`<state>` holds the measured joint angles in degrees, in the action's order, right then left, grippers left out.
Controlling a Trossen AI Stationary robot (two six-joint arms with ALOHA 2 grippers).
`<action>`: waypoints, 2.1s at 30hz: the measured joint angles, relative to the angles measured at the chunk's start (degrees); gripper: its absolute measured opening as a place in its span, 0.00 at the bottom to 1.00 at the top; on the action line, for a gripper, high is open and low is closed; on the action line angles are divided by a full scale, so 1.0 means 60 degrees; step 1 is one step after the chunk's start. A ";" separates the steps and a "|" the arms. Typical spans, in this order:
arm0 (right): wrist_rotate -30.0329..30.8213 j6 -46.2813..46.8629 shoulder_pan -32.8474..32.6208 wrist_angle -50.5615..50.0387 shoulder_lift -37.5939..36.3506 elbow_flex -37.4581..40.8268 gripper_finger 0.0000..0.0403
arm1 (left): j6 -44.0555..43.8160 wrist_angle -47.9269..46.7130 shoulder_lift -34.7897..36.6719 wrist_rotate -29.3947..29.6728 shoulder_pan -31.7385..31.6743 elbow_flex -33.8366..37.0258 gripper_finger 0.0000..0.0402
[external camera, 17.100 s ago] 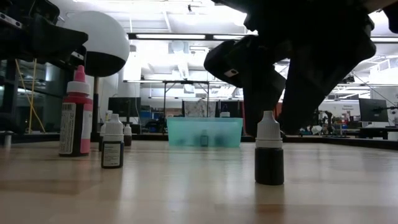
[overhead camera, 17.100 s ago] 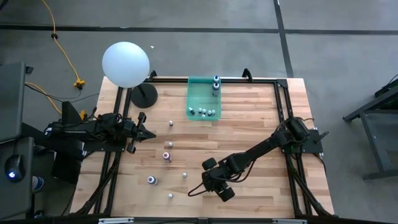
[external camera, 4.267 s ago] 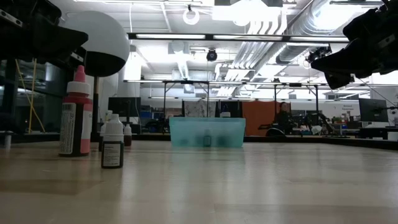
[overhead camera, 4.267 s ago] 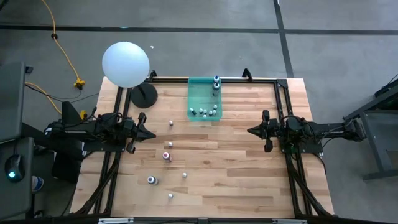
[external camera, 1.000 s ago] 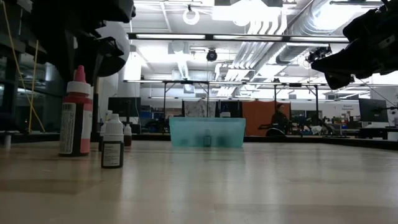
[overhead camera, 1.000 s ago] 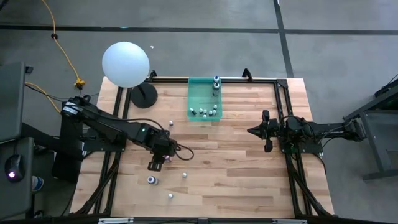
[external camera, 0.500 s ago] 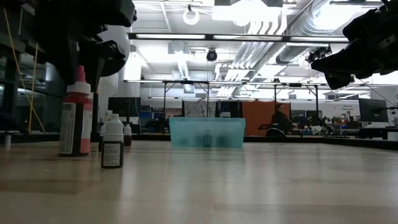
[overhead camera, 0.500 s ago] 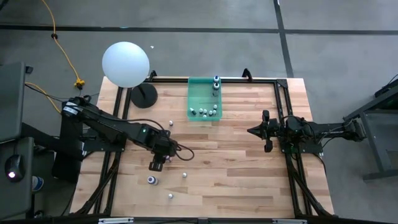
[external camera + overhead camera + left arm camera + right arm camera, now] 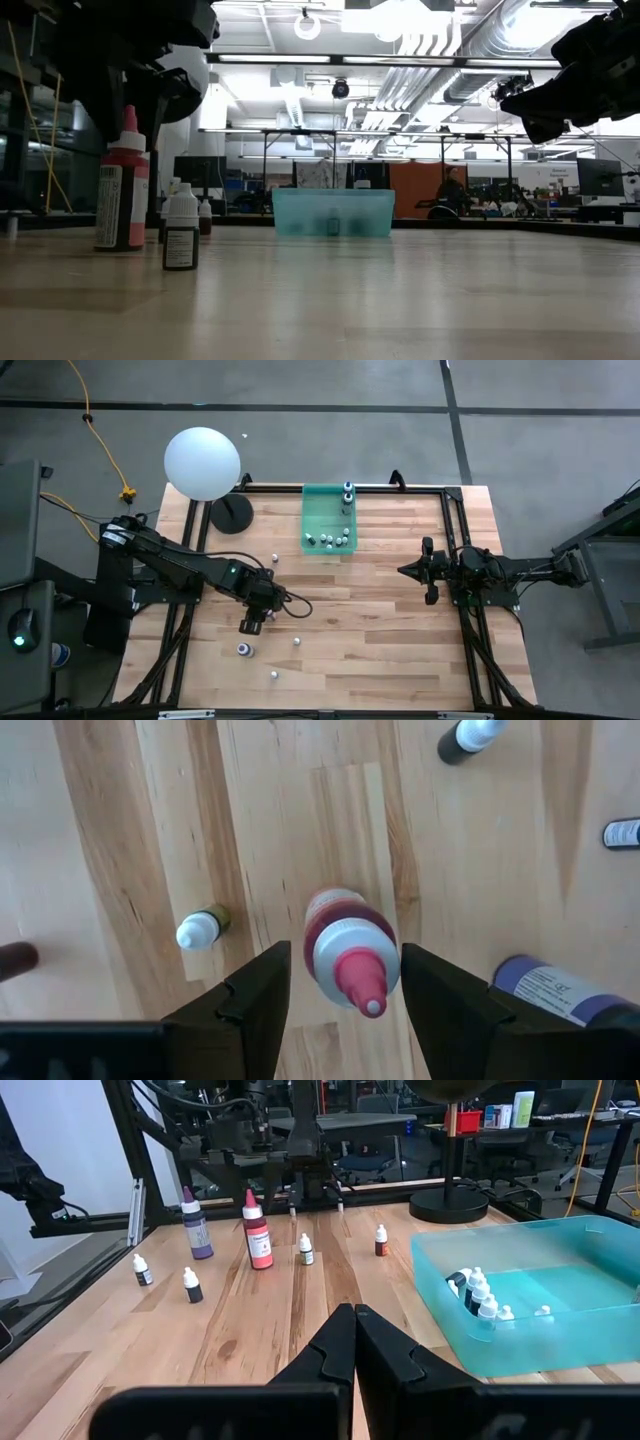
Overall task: Pick & Place food coloring
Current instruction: Put the pink food coloring bottle into the light blue bin
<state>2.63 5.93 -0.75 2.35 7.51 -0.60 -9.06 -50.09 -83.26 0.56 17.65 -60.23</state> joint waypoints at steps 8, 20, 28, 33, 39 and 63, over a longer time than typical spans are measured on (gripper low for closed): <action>0.0000 0.0001 0.0001 0.0000 -0.0002 0.0000 0.00 | 0.0000 0.0078 -0.0171 -0.0176 0.0000 -0.0004 0.38; 0.0000 0.0000 0.0002 0.0000 0.0000 0.0000 0.00 | 0.0040 0.0049 -0.0215 -0.0015 0.0000 -0.0011 0.27; 0.0000 0.0002 -0.0001 0.0000 0.0000 0.0000 0.00 | -0.0054 -0.0866 -0.0215 -0.0471 0.0004 -0.0793 0.26; 0.0000 0.0002 0.0001 0.0000 0.0000 0.0000 0.00 | -0.0073 -0.2358 -0.0215 -0.0697 -0.0004 -0.2404 0.25; 0.0000 0.0002 -0.0001 0.0000 0.0000 0.0000 0.00 | -0.0116 -0.3492 -0.0211 -0.0270 -0.0196 -0.4408 0.25; 0.0004 0.0002 -0.0001 0.0000 -0.0007 0.0000 0.00 | -0.0167 -0.6503 -0.4292 0.1137 -0.3839 -1.2112 0.25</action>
<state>2.66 5.94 -0.75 2.35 7.46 -0.60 -10.06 -89.10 -109.02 7.38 -5.38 -132.90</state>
